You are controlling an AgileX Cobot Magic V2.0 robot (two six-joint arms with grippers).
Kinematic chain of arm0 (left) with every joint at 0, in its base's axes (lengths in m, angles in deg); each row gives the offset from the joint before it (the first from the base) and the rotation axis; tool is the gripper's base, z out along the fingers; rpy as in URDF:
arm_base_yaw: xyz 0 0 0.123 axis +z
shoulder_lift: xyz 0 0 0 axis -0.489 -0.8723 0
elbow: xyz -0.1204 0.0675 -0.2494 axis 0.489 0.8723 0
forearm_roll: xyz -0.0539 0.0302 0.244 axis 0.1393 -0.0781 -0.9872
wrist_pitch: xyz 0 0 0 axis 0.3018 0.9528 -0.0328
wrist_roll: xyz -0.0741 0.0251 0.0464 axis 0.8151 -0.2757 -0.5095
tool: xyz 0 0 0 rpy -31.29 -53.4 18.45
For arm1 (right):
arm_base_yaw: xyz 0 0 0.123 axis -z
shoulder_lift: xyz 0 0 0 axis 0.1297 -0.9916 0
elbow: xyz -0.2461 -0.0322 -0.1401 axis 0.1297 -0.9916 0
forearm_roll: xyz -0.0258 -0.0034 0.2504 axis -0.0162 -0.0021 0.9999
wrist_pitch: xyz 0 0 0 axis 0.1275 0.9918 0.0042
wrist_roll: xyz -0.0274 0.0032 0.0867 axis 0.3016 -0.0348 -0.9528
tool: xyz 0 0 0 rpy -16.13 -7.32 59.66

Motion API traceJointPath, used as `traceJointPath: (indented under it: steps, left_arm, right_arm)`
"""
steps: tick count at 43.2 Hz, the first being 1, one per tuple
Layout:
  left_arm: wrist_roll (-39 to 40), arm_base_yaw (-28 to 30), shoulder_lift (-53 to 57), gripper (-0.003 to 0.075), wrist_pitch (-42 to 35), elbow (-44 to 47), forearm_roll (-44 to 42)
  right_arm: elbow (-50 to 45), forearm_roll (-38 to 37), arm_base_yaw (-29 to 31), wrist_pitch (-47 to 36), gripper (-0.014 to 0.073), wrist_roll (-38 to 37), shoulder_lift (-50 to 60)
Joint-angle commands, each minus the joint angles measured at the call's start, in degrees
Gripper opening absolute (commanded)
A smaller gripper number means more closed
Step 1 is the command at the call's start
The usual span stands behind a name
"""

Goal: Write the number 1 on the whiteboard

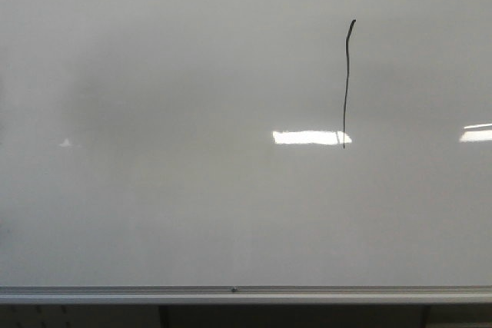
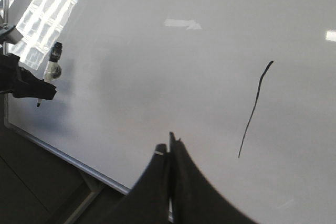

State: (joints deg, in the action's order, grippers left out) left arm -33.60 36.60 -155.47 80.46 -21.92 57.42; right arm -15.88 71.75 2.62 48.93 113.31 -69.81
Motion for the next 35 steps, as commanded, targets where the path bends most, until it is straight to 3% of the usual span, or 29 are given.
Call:
traceJointPath:
  steps: [1, 20, 23, 35]
  left_arm:
    - [0.6, 0.0, -2.3, -0.002, -2.4, -3.6, 2.0]
    - [0.6, 0.0, -9.5, -0.0013, -6.9, -7.4, 2.8]
    - [0.6, 0.0, -9.6, 0.0027, -6.9, -7.4, 2.8]
    - [0.6, 0.0, -9.6, 0.0317, -7.6, -7.4, 2.8]
  right_arm:
    - [1.5, 2.6, 0.3, -2.3, -0.0116, 0.2, 0.1]
    - [1.5, 2.6, 0.3, -2.3, -0.0116, 0.2, 0.1]
    - [1.5, 2.6, 0.3, -2.3, -0.0116, 0.2, 0.1]
    - [1.5, 2.6, 0.3, -2.3, -0.0116, 0.2, 0.1]
